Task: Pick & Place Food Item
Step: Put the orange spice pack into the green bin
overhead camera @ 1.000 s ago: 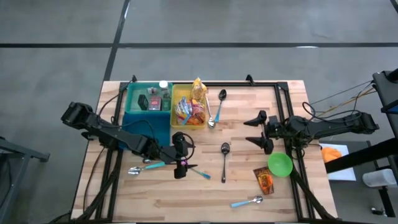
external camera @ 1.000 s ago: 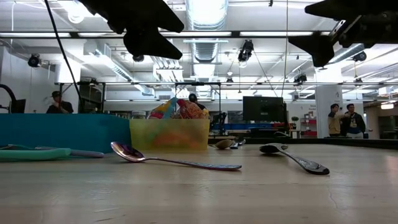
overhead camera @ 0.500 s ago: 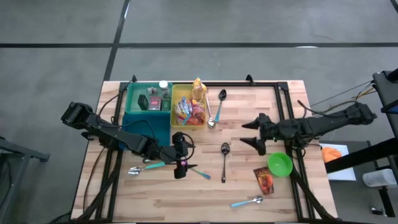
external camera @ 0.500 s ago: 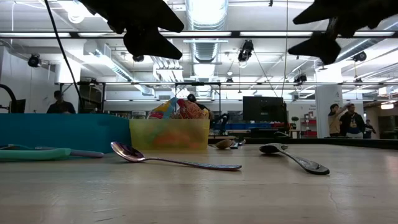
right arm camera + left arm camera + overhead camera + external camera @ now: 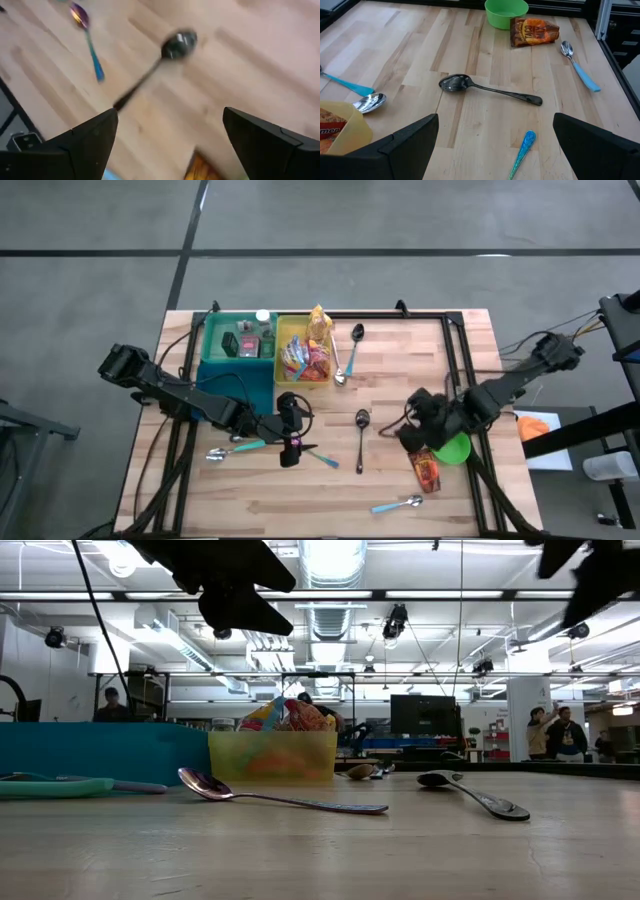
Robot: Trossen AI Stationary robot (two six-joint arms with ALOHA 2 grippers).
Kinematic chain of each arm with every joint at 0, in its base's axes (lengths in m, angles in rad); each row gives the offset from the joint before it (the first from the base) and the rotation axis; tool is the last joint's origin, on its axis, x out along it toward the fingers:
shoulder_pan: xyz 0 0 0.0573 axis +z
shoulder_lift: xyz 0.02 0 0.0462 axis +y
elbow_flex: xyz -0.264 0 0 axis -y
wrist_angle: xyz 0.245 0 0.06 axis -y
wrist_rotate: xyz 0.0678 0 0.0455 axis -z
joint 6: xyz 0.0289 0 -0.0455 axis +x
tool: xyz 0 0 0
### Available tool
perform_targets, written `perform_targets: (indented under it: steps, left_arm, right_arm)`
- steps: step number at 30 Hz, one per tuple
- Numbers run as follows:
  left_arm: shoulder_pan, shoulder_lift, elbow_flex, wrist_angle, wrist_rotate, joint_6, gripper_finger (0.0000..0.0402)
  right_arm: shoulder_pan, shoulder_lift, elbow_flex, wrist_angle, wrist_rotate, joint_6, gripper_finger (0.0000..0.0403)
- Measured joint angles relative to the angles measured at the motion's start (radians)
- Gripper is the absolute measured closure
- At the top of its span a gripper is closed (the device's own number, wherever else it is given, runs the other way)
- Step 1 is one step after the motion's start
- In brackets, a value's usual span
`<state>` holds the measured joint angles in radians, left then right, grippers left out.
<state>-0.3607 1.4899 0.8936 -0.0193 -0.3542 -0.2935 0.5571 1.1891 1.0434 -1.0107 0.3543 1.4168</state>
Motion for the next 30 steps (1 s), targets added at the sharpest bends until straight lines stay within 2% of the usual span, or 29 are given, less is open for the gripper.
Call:
perform_targets:
  steps: [7, 11, 21, 24, 30]
  left_arm:
    - [0.000, 0.000, 0.000, 0.000, 0.000, 0.000, 0.0006]
    - [0.000, 0.000, 0.000, 0.000, 0.000, 0.000, 0.0006]
    - [0.000, 0.000, 0.000, 0.000, 0.000, 0.000, 0.0007]
    - [0.000, 0.000, 0.000, 0.000, 0.000, 0.000, 0.0007]
    - [0.000, 0.000, 0.000, 0.000, 0.000, 0.000, 0.0007]
  right_arm:
    - [0.137, 0.221, 0.197, -0.211, -0.094, 0.298, 0.0044]
    - [0.221, 0.321, 0.280, -0.286, -0.100, 0.483, 0.0044]
    - [0.425, 0.450, 0.308, -0.273, -0.101, 0.889, 0.0044]
    - [0.462, 0.485, 0.306, -0.262, -0.102, 0.952, 0.0044]
    - [0.485, 0.554, 0.305, -0.259, -0.106, 0.975, 0.0044]
